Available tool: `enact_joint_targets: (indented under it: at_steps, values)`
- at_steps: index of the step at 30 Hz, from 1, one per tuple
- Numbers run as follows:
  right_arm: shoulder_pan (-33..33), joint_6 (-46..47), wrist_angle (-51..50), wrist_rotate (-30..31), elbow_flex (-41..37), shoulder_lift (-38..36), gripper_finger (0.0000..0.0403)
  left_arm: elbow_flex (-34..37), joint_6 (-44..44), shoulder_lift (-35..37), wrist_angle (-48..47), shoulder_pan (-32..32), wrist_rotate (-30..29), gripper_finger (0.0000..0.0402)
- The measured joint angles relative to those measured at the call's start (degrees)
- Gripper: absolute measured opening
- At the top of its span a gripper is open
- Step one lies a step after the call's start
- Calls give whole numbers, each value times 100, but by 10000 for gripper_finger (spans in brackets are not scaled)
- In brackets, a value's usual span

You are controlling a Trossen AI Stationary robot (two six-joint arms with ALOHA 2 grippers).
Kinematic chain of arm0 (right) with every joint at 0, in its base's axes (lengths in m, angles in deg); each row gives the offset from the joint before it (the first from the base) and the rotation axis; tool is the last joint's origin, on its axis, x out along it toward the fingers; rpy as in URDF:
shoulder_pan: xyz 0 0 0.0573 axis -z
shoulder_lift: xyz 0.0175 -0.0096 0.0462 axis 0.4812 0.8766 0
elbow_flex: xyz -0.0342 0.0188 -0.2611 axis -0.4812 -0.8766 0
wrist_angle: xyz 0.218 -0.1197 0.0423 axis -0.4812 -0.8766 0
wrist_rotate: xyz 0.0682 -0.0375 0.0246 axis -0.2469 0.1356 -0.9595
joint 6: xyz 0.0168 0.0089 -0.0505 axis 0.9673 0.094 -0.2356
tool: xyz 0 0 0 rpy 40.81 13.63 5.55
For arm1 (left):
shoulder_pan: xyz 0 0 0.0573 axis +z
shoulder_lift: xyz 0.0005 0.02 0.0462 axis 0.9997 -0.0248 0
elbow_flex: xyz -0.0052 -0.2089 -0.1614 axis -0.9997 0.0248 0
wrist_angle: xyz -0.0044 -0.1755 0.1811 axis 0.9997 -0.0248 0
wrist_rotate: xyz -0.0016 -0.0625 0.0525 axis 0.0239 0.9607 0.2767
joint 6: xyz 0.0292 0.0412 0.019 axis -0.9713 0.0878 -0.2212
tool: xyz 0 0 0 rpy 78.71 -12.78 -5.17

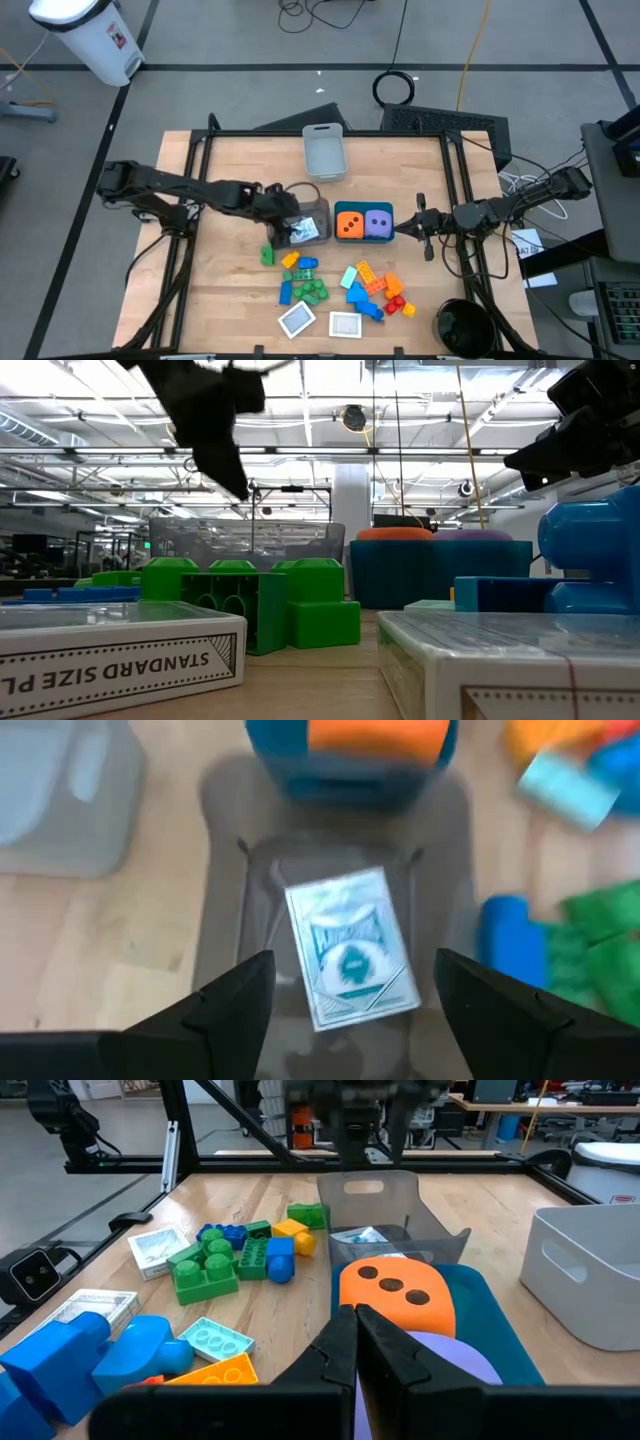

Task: Pick & Place Toys
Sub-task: Put the black deck of cards into the black bin

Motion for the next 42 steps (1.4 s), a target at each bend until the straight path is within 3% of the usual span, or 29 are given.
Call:
enact_joint_targets:
  at_steps: [7,13,35,42]
  values:
    - [1,0,-9,0,0,0,0,-3,555,990,2,-54,2,282]
    - [1,0,-8,0,0,0,0,-3,850,1417,48,-237,2,282]
    - [2,0,0,-15,0,0,0,-3,961,1457,48,-480,-9,282]
    - [1,0,0,-16,0,0,0,-3,2186,1449,80,-481,187,282]
